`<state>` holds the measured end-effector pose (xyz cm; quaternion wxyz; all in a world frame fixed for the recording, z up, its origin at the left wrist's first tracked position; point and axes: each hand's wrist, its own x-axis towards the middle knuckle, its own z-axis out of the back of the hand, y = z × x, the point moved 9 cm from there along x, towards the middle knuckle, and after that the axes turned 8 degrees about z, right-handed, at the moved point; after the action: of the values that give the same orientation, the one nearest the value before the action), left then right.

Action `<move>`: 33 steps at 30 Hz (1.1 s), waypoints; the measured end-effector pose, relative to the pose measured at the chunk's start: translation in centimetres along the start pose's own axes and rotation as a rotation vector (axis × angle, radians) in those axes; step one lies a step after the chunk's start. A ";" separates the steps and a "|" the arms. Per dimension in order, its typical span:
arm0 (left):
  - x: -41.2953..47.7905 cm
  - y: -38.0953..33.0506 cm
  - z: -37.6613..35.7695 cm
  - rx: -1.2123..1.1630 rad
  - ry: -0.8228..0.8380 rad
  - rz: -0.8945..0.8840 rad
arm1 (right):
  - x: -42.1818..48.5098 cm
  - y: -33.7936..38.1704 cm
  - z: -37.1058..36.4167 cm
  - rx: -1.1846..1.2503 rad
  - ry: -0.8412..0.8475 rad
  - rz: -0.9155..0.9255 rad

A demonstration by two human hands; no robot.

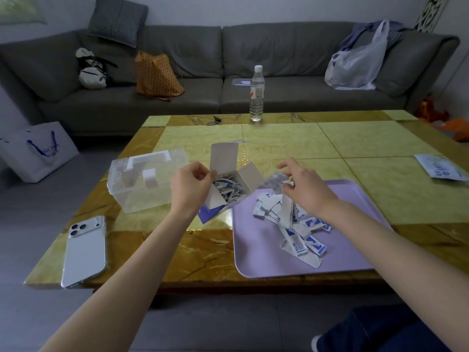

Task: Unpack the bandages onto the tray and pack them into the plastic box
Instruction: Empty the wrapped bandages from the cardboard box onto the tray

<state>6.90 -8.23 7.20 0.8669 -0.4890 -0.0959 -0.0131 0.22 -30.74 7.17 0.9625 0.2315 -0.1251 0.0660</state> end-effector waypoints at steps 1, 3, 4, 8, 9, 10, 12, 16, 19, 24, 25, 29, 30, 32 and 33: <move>0.0 -0.1 0.0 0.004 0.000 0.000 | 0.1 0.2 -0.4 0.008 0.011 0.013; -0.1 -0.3 0.0 0.004 0.000 -0.004 | 0.3 0.3 -0.6 -0.012 -0.007 0.021; -0.2 -0.4 0.1 0.004 0.000 -0.006 | 0.3 0.3 -0.3 -0.020 -0.034 0.018; -0.4 -0.8 0.1 -0.007 0.005 -0.012 | 0.1 -0.3 1.4 -0.070 -0.160 0.038; -0.4 -0.8 -0.1 -0.009 0.007 -0.012 | 0.0 -0.6 1.8 -0.098 -0.176 0.037; -0.4 -0.9 -0.3 -0.010 0.011 -0.011 | -0.2 -0.9 2.1 -0.125 -0.188 0.031; -0.5 -1.0 -0.9 -0.016 0.023 -0.011 | -0.6 -1.7 2.6 -0.189 -0.189 0.008; -1.0 -1.8 -2.6 -0.053 0.059 -0.024 | -1.2 -2.9 2.6 -0.284 -0.138 -0.064; -1.6 -2.1 -3.4 -0.063 0.082 -0.020 | -1.4 -2.7 2.3 -0.265 -0.129 -0.059; -2.3 -2.3 -4.4 -0.072 0.118 -0.018 | -1.3 1.2 2.2 -0.106 -0.193 0.153; -2.4 -2.3 -4.5 -0.075 0.123 -0.021 | -1.3 2.2 1.7 -0.093 -0.166 0.198; -2.8 -2.5 -5.1 -0.100 0.157 -0.020 | -1.0 3.1 -1.1 -0.128 -0.023 0.165; -3.0 -2.7 -5.2 -0.105 0.163 -0.021 | -0.8 2.9 -1.7 -0.145 0.012 0.130; -3.3 -3.0 -5.5 -0.111 0.172 -0.022 | -0.5 2.7 -2.4 -0.179 0.048 0.088; -3.4 -3.1 -5.5 -0.110 0.176 -0.018 | -0.3 2.7 -2.5 -0.178 0.051 0.079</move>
<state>4.06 -14.74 6.42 0.8437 -0.5318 -0.0230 -0.0692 -0.07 -27.22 6.13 0.9788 0.1383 -0.1147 0.0986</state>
